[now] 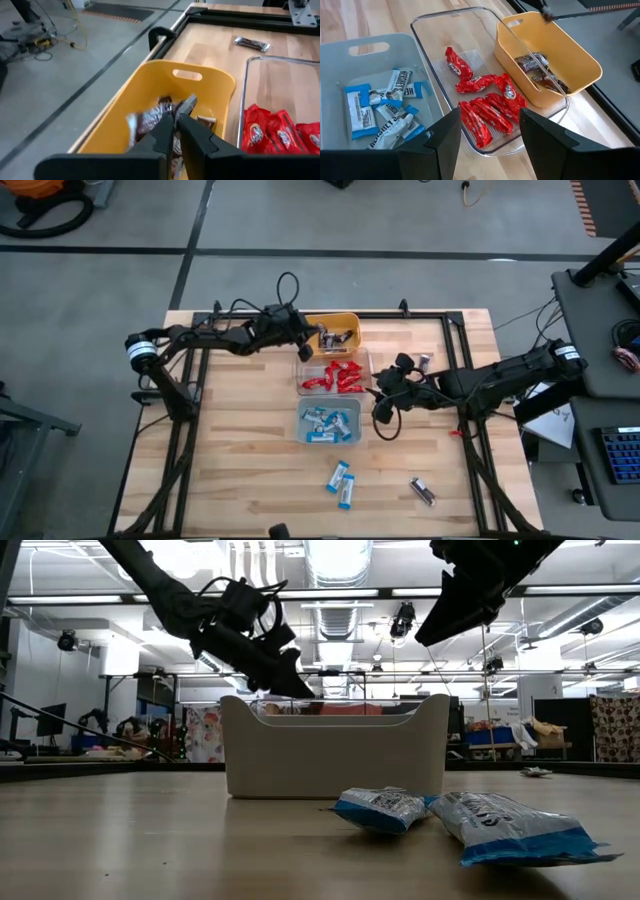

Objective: Organize candy in baskets
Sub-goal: Put the brown chocolate bar into the yellow bin

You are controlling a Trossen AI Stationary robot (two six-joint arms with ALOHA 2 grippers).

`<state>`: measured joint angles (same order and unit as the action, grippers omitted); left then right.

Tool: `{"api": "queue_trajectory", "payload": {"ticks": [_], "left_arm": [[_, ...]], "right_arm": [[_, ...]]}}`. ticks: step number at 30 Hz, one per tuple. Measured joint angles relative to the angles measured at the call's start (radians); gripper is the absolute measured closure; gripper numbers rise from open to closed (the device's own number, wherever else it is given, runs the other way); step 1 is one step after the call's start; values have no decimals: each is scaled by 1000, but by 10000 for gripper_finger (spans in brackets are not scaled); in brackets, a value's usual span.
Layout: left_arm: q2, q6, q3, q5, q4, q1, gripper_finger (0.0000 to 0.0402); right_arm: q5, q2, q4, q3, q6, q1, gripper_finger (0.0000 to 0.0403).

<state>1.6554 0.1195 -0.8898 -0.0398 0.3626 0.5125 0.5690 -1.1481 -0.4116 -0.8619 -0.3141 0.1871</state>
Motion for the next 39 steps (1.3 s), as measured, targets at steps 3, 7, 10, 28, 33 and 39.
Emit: {"api": "queue_trajectory", "payload": {"ticks": [3, 7, 10, 28, 33, 39], "left_arm": [[0, -1, 0, -4, -11, 0, 368], [-3, -1, 0, -4, -10, -7, 329], [-29, -6, 0, -5, -41, -8, 307], [-517, -100, 187, 94, -110, -439, 290], [-550, -104, 226, 283, -96, -586, 290], [-546, -104, 243, 344, -60, -673, 290]], "right_arm": [[0, 0, 0, 0, 0, 0, 211], [-1, 0, 0, 0, -9, 0, 211], [-6, 0, -6, 0, -26, 0, 211], [-415, 0, -283, -66, -577, 70, 211], [-454, -17, -382, -66, -726, 122, 211], [-571, -82, -477, -66, -846, 169, 211]]}}
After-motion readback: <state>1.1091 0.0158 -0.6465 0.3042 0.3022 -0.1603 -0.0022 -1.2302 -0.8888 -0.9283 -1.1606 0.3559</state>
